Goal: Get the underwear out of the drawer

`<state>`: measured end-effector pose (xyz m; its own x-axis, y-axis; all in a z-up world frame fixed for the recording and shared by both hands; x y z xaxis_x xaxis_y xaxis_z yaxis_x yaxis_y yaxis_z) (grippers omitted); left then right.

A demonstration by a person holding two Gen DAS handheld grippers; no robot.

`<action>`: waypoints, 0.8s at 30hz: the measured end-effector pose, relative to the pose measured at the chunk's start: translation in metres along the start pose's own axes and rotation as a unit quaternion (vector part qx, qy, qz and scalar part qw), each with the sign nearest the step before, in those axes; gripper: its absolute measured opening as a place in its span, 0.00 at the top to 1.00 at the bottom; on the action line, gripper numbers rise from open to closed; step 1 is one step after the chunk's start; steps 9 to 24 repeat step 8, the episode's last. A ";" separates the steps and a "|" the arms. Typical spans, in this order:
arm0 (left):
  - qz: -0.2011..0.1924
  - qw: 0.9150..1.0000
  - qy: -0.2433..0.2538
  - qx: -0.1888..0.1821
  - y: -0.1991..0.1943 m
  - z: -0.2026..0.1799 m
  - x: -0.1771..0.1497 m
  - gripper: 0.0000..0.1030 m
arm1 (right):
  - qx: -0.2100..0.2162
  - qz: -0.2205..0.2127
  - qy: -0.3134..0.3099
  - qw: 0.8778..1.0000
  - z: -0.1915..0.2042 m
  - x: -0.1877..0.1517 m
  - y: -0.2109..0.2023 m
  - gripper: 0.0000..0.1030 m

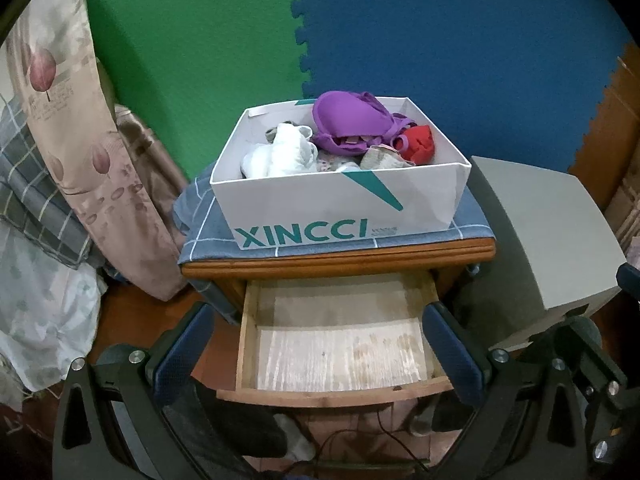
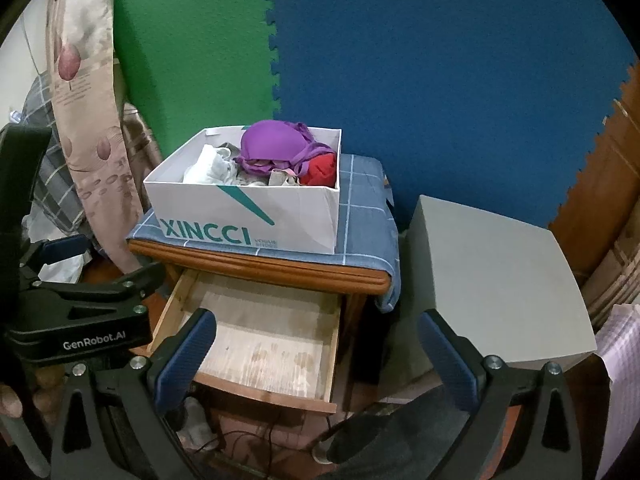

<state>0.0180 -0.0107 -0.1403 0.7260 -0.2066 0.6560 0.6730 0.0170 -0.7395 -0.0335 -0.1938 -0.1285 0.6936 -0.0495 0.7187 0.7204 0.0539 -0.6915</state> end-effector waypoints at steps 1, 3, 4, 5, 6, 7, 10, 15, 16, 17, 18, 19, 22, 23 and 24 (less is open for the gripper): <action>0.001 1.000 -0.001 -0.005 -0.001 -0.001 0.000 0.00 | 0.000 0.000 0.002 1.000 -0.002 0.000 -0.001 0.00; 0.000 1.000 0.004 -0.004 -0.002 -0.004 -0.001 0.00 | 0.001 -0.002 0.008 1.000 -0.005 -0.001 -0.003 0.00; 0.001 1.000 0.004 -0.004 -0.002 -0.005 -0.001 0.00 | 0.002 -0.003 0.009 1.000 -0.006 -0.002 -0.004 0.00; 0.001 1.000 0.003 -0.004 -0.002 -0.005 -0.001 0.00 | 0.002 -0.003 0.010 1.000 -0.006 -0.001 -0.004 0.00; 0.002 1.000 0.001 -0.004 -0.002 -0.005 -0.001 0.00 | 0.003 -0.004 0.011 1.000 -0.006 -0.001 -0.004 0.00; 0.003 1.000 -0.001 -0.003 -0.002 -0.006 -0.002 0.00 | 0.004 -0.005 0.010 1.000 -0.006 -0.001 -0.005 0.00; 0.004 1.000 -0.002 -0.003 -0.002 -0.006 -0.001 0.00 | 0.004 -0.005 0.008 1.000 -0.006 -0.001 -0.005 0.00; 0.004 1.000 -0.002 -0.003 -0.002 -0.006 -0.001 0.00 | 0.004 -0.005 0.008 1.000 -0.006 -0.001 -0.005 0.00; 0.004 1.000 -0.002 -0.003 -0.002 -0.006 -0.001 0.00 | 0.004 -0.005 0.008 1.000 -0.006 -0.001 -0.005 0.00; 0.004 1.000 -0.002 -0.003 -0.002 -0.006 -0.001 0.00 | 0.004 -0.005 0.008 1.000 -0.006 -0.001 -0.005 0.00; 0.004 1.000 -0.002 -0.003 -0.002 -0.006 -0.001 0.00 | 0.004 -0.005 0.008 1.000 -0.006 -0.001 -0.005 0.00; 0.004 1.000 -0.002 -0.003 -0.002 -0.006 -0.001 0.00 | 0.004 -0.005 0.008 1.000 -0.006 -0.001 -0.005 0.00; 0.004 1.000 -0.002 -0.003 -0.002 -0.006 -0.001 0.00 | 0.004 -0.005 0.008 1.000 -0.006 -0.001 -0.005 0.00; 0.004 1.000 -0.002 -0.003 -0.002 -0.006 -0.001 0.00 | 0.004 -0.005 0.008 1.000 -0.006 -0.001 -0.005 0.00; 0.004 1.000 -0.002 -0.003 -0.002 -0.006 -0.001 0.00 | 0.004 -0.005 0.008 1.000 -0.006 -0.001 -0.005 0.00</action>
Point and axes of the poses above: each gripper's, at about its wrist camera, not at the fingertips, and y roughly the way its jaws point, z to its left, x to its top, the point moved 3 cm from there along y, roughly the way its jaws point, and after that the axes turned 6 degrees about y, right-handed, at the moved point
